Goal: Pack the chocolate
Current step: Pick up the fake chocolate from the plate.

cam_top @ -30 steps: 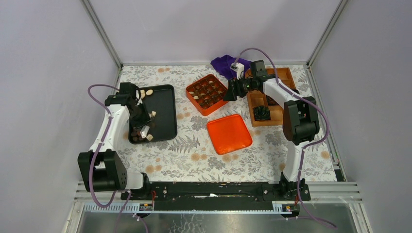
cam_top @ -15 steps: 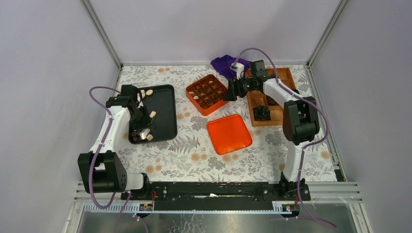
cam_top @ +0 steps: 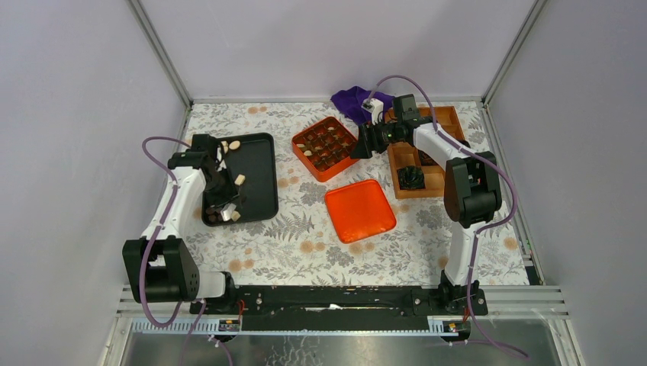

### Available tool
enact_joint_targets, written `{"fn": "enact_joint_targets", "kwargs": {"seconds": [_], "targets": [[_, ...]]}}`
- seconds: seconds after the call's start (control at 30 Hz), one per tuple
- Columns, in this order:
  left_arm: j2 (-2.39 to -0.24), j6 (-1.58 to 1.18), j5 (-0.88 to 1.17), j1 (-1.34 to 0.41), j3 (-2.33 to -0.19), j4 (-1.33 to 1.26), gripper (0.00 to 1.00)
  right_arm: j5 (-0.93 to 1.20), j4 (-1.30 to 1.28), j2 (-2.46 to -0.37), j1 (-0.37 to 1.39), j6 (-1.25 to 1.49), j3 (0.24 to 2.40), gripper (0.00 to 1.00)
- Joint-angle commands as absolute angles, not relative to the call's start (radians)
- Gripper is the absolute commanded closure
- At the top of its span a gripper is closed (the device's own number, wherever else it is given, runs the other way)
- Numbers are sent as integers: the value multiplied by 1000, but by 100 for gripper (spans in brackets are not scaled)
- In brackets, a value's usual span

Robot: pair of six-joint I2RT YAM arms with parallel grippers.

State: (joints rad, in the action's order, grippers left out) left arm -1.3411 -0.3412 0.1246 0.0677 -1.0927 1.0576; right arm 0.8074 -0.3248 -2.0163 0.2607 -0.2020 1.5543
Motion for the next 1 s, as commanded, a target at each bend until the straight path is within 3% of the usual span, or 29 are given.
{"fn": "enact_joint_targets", "kwargs": {"seconds": [0.0, 0.2, 0.53, 0.63, 0.97], "targets": [[-1338, -339, 130, 60, -1105, 1074, 71, 843, -312, -1954, 256, -201, 1561, 27], [-1323, -351, 137, 58, -1136, 1083, 89, 846, -313, -1954, 256, -201, 1563, 27], [-1274, -382, 361, 30, -1163, 966, 99, 853, -317, -1952, 252, -199, 1570, 27], [-1275, -385, 331, 17, -1172, 963, 97, 856, -318, -1948, 246, -198, 1570, 27], [-1286, -346, 81, 12, -1166, 1120, 73, 860, -314, -1954, 244, -195, 1567, 27]]}}
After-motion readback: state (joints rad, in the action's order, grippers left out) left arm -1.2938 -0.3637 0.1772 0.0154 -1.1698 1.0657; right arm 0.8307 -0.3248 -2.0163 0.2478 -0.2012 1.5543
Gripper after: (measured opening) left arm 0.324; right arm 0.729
